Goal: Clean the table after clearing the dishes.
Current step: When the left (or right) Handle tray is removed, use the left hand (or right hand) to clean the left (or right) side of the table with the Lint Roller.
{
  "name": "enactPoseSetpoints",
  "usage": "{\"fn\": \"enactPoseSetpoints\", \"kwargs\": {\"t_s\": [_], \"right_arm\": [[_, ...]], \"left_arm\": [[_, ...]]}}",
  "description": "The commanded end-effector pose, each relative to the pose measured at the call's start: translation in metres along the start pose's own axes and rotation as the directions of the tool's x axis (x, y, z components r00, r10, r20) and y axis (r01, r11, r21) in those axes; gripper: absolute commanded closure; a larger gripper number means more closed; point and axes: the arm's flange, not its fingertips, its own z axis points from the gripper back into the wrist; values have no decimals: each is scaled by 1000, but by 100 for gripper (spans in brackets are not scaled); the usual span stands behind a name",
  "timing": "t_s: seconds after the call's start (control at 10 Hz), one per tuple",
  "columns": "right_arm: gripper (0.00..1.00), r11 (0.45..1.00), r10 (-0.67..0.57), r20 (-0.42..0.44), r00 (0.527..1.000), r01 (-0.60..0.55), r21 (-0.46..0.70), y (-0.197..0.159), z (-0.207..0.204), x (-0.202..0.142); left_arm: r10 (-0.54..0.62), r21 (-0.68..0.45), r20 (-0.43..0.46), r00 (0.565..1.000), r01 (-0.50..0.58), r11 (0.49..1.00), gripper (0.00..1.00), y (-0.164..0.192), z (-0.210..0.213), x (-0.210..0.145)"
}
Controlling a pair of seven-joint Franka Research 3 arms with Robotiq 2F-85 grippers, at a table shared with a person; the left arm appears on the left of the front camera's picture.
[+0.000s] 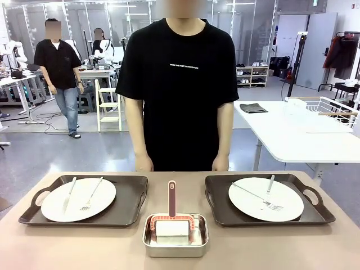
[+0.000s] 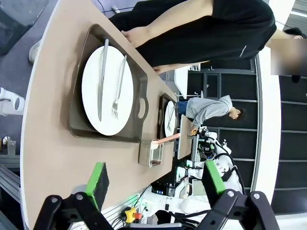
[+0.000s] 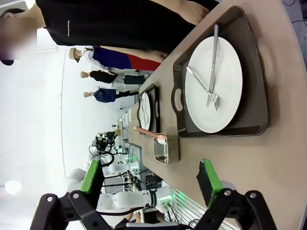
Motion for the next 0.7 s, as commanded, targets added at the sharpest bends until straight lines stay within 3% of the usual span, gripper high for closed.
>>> {"fn": "enactPoseSetpoints", "kwargs": {"t_s": [0.0,0.6], "right_arm": [[0,1000,3,8,1000,-3,5,2,2,0],[0,1000,3,8,1000,-3,5,2,2,0]], "left_arm": [[-4,-10,12,1000,4,1000,0,1,2,0],[-4,-10,12,1000,4,1000,0,1,2,0]]}}
